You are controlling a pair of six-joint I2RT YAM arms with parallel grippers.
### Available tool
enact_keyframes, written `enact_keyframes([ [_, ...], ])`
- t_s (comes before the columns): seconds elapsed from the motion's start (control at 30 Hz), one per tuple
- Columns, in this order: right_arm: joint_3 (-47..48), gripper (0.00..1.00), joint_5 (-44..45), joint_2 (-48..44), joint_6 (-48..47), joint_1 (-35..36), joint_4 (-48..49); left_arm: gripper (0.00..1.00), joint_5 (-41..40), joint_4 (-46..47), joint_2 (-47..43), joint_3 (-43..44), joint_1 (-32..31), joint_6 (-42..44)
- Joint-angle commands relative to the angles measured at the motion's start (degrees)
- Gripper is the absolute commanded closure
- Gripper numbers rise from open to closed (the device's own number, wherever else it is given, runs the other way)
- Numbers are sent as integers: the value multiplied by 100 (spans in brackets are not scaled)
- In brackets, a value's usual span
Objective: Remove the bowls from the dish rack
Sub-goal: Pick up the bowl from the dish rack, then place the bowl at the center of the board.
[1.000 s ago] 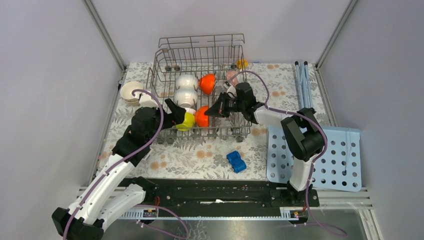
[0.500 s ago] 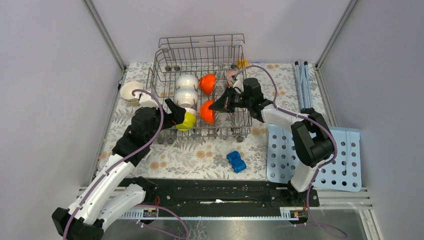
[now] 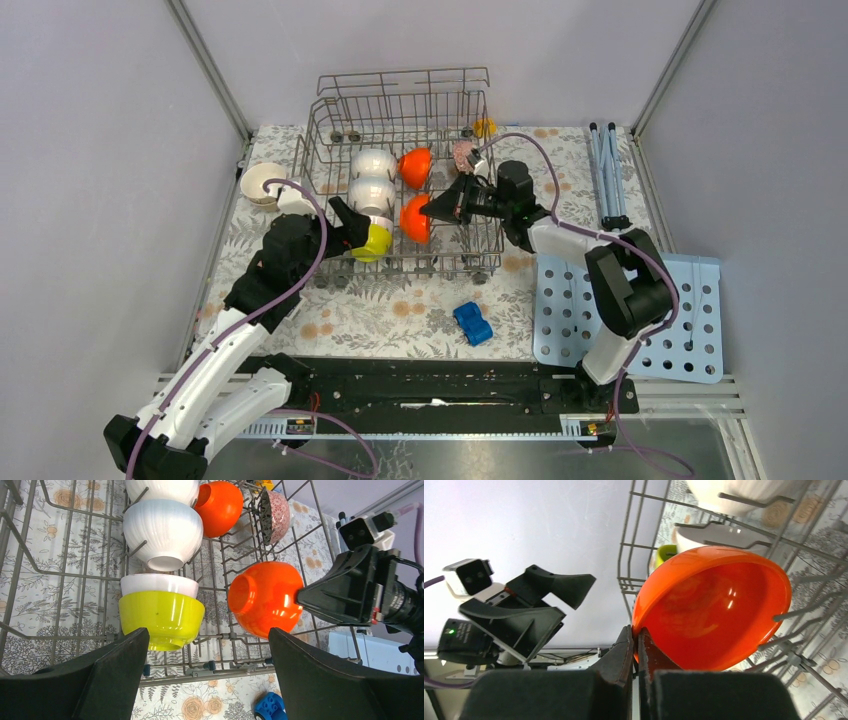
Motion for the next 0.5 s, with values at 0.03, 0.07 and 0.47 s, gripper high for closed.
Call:
enact_keyframes([
  [0.03,-14,100,-279,-670,200,-53,1029,7,-186,154,-70,-16,20,-19],
  [0.07,-22,100,-277,-752,145,-50,979,7,-191,159,-78,-18,17,-23],
  [0.47,368,100,385,-1880,-1653,106,-1296,7,-385,160,-187,-35,15,-10],
])
